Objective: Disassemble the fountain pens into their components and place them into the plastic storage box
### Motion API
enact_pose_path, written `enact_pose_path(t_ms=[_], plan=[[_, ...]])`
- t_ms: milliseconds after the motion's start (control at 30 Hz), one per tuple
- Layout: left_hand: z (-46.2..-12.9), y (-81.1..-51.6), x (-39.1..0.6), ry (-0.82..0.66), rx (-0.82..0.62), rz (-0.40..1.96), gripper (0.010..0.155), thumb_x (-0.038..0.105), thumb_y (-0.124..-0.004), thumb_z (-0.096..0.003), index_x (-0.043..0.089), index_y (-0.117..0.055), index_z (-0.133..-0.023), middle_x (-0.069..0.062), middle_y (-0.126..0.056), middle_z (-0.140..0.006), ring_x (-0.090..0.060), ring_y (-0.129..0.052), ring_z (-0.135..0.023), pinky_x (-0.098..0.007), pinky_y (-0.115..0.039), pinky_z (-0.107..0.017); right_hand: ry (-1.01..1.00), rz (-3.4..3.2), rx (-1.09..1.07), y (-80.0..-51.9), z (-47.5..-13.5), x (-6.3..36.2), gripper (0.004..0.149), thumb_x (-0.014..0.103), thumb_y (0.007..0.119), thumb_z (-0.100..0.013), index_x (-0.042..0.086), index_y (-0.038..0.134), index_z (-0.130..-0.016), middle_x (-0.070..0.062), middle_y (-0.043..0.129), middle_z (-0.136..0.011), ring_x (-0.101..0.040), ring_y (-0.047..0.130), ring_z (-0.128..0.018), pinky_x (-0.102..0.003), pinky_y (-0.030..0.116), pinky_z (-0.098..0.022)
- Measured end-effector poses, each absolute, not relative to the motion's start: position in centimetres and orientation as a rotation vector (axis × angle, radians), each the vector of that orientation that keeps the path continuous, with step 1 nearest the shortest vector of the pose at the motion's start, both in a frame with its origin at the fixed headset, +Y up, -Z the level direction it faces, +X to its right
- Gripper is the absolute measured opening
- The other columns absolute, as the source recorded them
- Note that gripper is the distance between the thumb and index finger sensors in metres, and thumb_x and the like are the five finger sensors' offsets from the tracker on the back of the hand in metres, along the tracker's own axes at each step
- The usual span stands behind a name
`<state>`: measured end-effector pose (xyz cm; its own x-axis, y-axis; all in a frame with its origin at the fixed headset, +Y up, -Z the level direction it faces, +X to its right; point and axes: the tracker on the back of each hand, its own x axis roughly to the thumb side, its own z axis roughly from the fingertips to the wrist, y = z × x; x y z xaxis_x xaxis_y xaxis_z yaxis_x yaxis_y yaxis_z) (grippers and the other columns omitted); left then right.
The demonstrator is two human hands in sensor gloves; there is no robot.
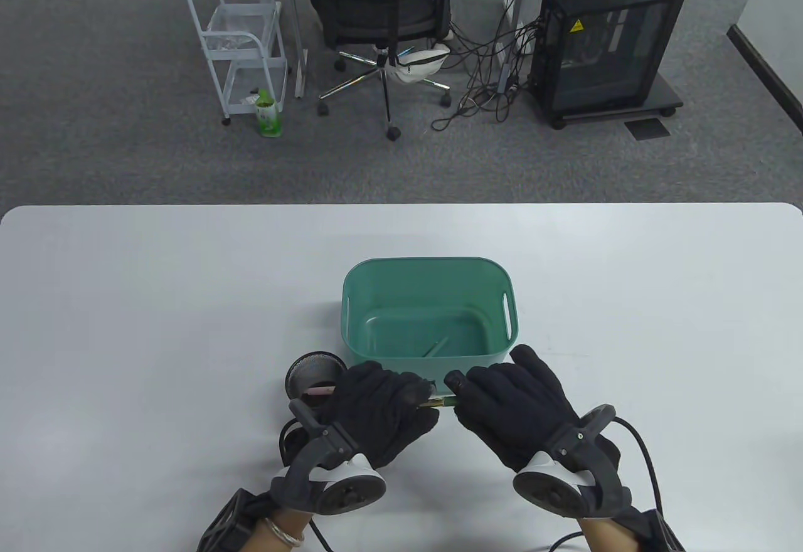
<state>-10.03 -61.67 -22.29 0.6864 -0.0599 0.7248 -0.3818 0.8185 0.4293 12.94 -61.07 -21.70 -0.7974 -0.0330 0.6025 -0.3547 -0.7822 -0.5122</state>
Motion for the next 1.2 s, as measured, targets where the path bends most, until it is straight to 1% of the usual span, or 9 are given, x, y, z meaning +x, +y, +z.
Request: enact_pose_path(t_ms=[167, 367, 500, 700, 833, 933, 1000, 1100, 1200], plan=[[-22.3, -61.67, -10.01, -0.808, 0.597, 0.199, 0.046, 0.047, -0.066, -0.0678, 0.013, -0.079, -0.095, -0.005, -0.096, -0.085, -0.021, -0.097, -0.07, -0.049, -0.068, -0.071, -0.944, 2.651, 0.912, -61.08, -21.66, 12.9, 0.045, 0.048, 0.07, -0.058, 0.031, 0.081, -0.098, 0.007, 0.083, -0.092, -0.015, 0.083, -0.082, -0.053, 0.053, -0.081], [-22.37, -61.7, -10.0, -0.82, 0.596, 0.216, 0.048, 0.047, -0.061, -0.0684, 0.011, -0.087, -0.087, -0.004, -0.102, -0.073, -0.019, -0.101, -0.059, -0.047, -0.073, -0.066, -0.95, 2.646, 0.916, -61.07, -21.57, 12.88, 0.045, 0.048, 0.07, -0.058, 0.031, 0.081, -0.098, 0.007, 0.083, -0.092, -0.015, 0.083, -0.082, -0.053, 0.053, -0.081], [-22.43, -61.71, -10.05, -0.828, 0.596, 0.229, 0.05, 0.046, -0.056, -0.0687, 0.012, -0.089, -0.083, -0.003, -0.104, -0.068, -0.018, -0.102, -0.055, -0.047, -0.075, -0.064, -0.953, 2.641, 0.92, -61.05, -21.5, 12.87, 0.045, 0.048, 0.07, -0.058, 0.031, 0.081, -0.098, 0.007, 0.083, -0.092, -0.015, 0.083, -0.082, -0.053, 0.053, -0.081], [-22.49, -61.73, -10.12, -0.829, 0.596, 0.237, 0.052, 0.046, -0.053, -0.0689, 0.012, -0.091, -0.08, -0.002, -0.105, -0.065, -0.018, -0.103, -0.052, -0.046, -0.076, -0.063, -0.949, 2.642, 0.925, -61.08, -21.46, 12.81, 0.045, 0.048, 0.07, -0.058, 0.031, 0.081, -0.098, 0.007, 0.083, -0.092, -0.015, 0.083, -0.082, -0.053, 0.053, -0.081], [-22.54, -61.75, -10.23, -0.823, 0.596, 0.239, 0.053, 0.047, -0.053, -0.0693, 0.012, -0.088, -0.087, -0.004, -0.103, -0.072, -0.02, -0.102, -0.059, -0.048, -0.073, -0.065, -0.947, 2.641, 0.924, -61.07, -21.45, 12.82, 0.045, 0.048, 0.07, -0.058, 0.031, 0.081, -0.098, 0.007, 0.082, -0.092, -0.015, 0.083, -0.082, -0.053, 0.053, -0.081], [-22.54, -61.79, -10.34, -0.817, 0.596, 0.241, 0.058, 0.051, -0.05, -0.0696, 0.011, -0.08, -0.099, -0.008, -0.097, -0.089, -0.026, -0.097, -0.074, -0.052, -0.067, -0.072, -0.946, 2.639, 0.922, -61.07, -21.48, 12.86, 0.045, 0.048, 0.07, -0.058, 0.031, 0.081, -0.098, 0.007, 0.083, -0.092, -0.015, 0.083, -0.082, -0.053, 0.053, -0.081], [-22.48, -61.74, -10.46, -0.815, 0.614, 0.255, 0.059, 0.052, -0.05, -0.0698, 0.011, -0.075, -0.103, -0.011, -0.091, -0.097, -0.028, -0.093, -0.082, -0.055, -0.064, -0.075, -0.948, 2.642, 0.916, -61.06, -21.54, 12.95, 0.045, 0.048, 0.07, -0.058, 0.031, 0.081, -0.098, 0.007, 0.083, -0.092, -0.015, 0.083, -0.082, -0.053, 0.053, -0.081], [-22.4, -61.6, -10.56, -0.808, 0.621, 0.26, 0.057, 0.054, -0.057, -0.0692, 0.012, -0.072, -0.105, -0.011, -0.089, -0.099, -0.028, -0.091, -0.085, -0.055, -0.062, -0.077, -0.95, 2.648, 0.906, -61.03, -21.65, 13.09, 0.045, 0.048, 0.07, -0.058, 0.031, 0.081, -0.098, 0.007, 0.083, -0.092, -0.015, 0.083, -0.082, -0.053, 0.054, -0.081], [-22.32, -61.58, -10.51, -0.801, 0.627, 0.244, 0.054, 0.053, -0.065, -0.0673, 0.013, -0.072, -0.102, -0.008, -0.09, -0.097, -0.026, -0.092, -0.082, -0.054, -0.063, -0.076, -0.951, 2.647, 0.904, -61.01, -21.68, 13.13, 0.045, 0.048, 0.07, -0.058, 0.031, 0.081, -0.098, 0.007, 0.083, -0.092, -0.015, 0.084, -0.082, -0.053, 0.054, -0.081]])
